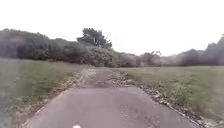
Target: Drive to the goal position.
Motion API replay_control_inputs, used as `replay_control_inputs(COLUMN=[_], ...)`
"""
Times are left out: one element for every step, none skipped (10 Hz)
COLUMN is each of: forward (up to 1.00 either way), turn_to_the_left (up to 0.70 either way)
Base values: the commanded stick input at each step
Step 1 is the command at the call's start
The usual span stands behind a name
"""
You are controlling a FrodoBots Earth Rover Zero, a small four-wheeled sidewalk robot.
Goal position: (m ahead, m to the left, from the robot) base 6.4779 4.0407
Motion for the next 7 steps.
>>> replay_control_inputs(forward=[0.70,0.70,0.70,0.70,0.70,0.70,0.70], turn_to_the_left=[0.35,0.35,0.35,0.00,0.00,0.00,0.00])
